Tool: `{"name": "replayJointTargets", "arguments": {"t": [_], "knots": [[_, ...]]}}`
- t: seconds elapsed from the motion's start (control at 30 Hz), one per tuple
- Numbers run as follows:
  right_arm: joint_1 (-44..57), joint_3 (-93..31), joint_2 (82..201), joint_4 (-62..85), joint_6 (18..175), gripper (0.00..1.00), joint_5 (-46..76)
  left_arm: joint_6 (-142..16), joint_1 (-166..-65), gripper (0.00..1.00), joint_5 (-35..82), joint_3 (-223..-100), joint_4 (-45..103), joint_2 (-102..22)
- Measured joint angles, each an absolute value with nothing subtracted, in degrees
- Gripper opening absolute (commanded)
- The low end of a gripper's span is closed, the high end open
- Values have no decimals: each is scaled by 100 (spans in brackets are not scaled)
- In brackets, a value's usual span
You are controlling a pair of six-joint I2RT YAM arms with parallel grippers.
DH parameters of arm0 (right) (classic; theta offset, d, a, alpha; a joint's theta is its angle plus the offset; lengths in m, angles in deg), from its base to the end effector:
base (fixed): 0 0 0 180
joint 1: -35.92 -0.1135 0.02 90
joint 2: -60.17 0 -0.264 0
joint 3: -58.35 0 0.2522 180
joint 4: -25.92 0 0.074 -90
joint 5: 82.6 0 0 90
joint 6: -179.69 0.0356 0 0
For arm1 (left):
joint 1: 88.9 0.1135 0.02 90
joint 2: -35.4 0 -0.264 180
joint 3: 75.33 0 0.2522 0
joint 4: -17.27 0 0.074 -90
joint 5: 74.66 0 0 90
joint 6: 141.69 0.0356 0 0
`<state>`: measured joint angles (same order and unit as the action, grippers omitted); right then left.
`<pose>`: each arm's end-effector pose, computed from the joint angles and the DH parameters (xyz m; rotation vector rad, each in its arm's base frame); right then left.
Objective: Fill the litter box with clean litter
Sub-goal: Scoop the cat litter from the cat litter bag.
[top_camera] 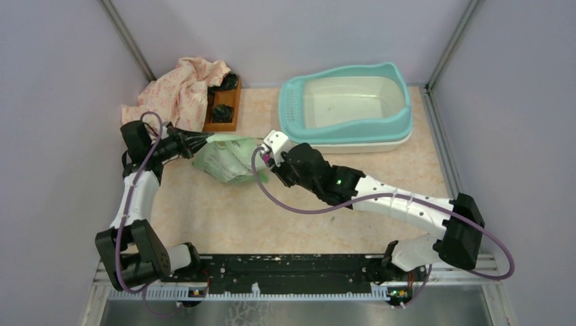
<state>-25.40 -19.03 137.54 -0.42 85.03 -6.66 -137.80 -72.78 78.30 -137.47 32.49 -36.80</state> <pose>0.1572 0.2694 0.3230 -0.9750 1.7875 0.3778 0.2674 0.0443 0.2823 -1.1252 1.9561 -1.8199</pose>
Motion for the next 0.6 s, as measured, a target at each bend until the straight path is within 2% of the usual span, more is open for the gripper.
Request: {"name": "replayJointTargets", "arguments": {"t": [0.27,0.6], "knots": [[-2529,-1898,13448,266,8584,0,-579,-14523,-7306,0,8018,-13667,2394,-3175],[-2173,-1463,12278,109,8791,0,-17,-16435,-7776,0,8230,-13214,12,-3123]]}}
